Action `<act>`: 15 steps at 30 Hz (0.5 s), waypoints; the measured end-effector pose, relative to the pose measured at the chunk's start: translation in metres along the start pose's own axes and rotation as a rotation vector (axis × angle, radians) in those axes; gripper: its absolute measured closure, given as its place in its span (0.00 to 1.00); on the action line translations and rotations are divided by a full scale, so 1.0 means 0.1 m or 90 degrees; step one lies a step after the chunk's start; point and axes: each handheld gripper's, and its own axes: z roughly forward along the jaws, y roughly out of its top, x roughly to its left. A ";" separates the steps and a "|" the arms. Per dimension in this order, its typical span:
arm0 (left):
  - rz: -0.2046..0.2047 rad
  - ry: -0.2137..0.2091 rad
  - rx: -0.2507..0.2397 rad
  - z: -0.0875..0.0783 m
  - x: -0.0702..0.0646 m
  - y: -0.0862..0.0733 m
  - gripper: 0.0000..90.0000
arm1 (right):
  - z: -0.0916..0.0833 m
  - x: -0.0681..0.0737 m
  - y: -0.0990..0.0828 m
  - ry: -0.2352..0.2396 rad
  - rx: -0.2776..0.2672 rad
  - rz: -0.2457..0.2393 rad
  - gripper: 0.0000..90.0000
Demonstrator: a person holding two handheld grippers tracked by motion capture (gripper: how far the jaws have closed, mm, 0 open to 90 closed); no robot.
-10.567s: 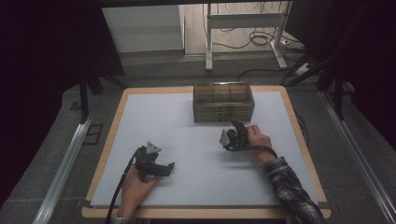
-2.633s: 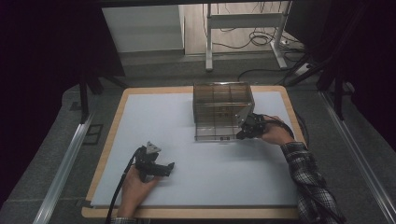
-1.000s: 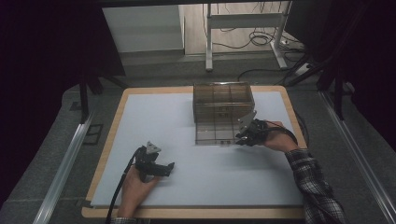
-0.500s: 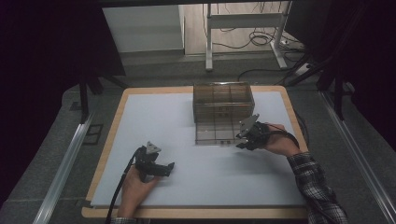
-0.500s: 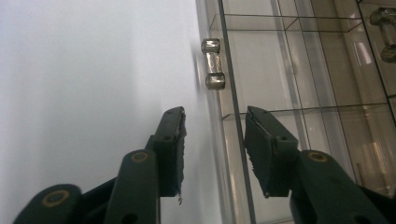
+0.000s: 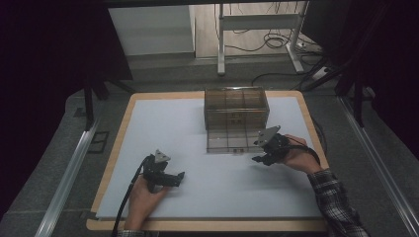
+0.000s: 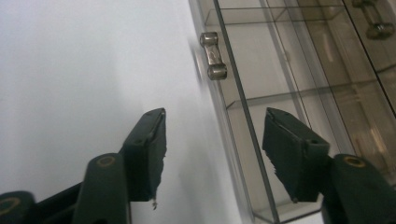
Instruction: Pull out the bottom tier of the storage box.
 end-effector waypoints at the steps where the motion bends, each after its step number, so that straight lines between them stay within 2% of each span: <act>1: 0.000 0.000 0.000 0.00 0.00 0.00 0.00 | -0.01 0.02 -0.02 -0.004 -0.001 0.011 0.39; 8: 0.000 0.000 0.000 0.00 0.00 0.00 0.00 | -0.04 0.09 -0.09 -0.022 -0.003 0.033 0.31; 15: 0.000 0.001 0.001 0.00 0.00 0.00 0.00 | -0.08 0.18 -0.17 -0.040 -0.015 0.081 0.24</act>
